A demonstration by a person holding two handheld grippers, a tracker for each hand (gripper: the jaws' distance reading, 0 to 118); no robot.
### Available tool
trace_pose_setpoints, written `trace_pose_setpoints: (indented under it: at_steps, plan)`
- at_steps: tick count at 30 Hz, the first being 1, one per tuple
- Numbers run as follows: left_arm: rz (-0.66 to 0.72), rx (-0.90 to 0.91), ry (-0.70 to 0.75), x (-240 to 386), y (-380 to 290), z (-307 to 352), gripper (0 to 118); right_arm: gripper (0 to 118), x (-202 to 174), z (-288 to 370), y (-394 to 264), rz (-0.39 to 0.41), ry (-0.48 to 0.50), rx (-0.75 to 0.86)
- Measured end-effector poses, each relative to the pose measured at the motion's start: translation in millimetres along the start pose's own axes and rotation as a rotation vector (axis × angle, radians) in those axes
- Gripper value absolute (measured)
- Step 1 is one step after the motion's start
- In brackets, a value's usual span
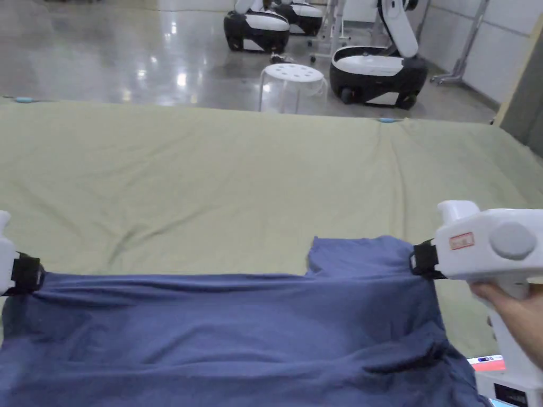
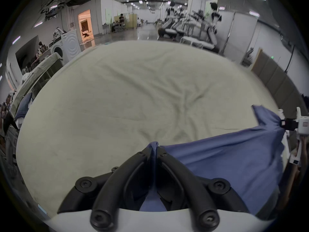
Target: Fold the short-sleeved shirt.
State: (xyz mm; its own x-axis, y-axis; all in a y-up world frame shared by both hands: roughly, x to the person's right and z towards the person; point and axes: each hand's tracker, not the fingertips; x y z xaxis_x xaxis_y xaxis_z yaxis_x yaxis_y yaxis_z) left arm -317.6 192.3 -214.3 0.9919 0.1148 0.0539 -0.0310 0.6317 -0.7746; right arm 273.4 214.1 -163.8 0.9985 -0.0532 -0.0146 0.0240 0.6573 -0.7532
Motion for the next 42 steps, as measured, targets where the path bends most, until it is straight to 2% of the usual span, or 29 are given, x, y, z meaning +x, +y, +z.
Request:
trace_pose_setpoints:
  at_steps: [4,7,10,13,15,20,21,23,24,28,30,33,39,41,42]
  plan:
    - [-0.017,0.083,-0.082,-11,-41,87,6,3,-6,81,-43,-0.018,0.078,0.109]
    - [0.013,0.109,-0.137,-27,-89,129,6,3,-9,118,-90,0.010,0.077,0.132]
    - [0.083,0.062,-0.180,-42,-141,140,7,3,-7,144,-142,-0.029,0.087,0.135]
    - [0.082,0.053,-0.179,-35,-182,149,7,3,-13,152,-180,-0.058,0.080,0.136]
    - [0.088,0.045,-0.183,-36,-201,146,7,3,-18,147,-194,-0.069,0.045,0.110]
    - [0.159,0.047,-0.187,-51,-224,126,7,4,-20,125,-208,-0.106,0.043,0.077]
    - [0.161,0.067,-0.189,-52,-227,126,12,11,-23,123,-209,-0.103,0.043,0.069]
    - [0.133,0.139,-0.139,-48,-231,132,56,67,-18,121,-213,-0.084,0.016,0.069]
    - [0.110,0.189,-0.111,-49,-231,142,71,80,-18,123,-214,-0.076,-0.009,0.071]
    - [-0.002,0.398,-0.047,-34,-229,194,74,78,-8,150,-220,-0.047,-0.084,0.236]
    - [-0.086,0.498,-0.021,-16,-229,218,74,78,-22,171,-220,0.009,-0.095,0.364]
    - [-0.163,0.619,0.006,30,-222,248,74,79,-66,194,-212,0.071,-0.072,0.480]
    - [-0.201,0.732,0.033,90,-224,241,74,79,-121,173,-201,0.130,0.021,0.518]
    - [-0.198,0.734,0.044,95,-229,225,74,76,-135,158,-198,0.130,0.036,0.483]
    - [-0.201,0.713,0.033,99,-230,222,73,70,-141,151,-198,0.130,0.073,0.464]
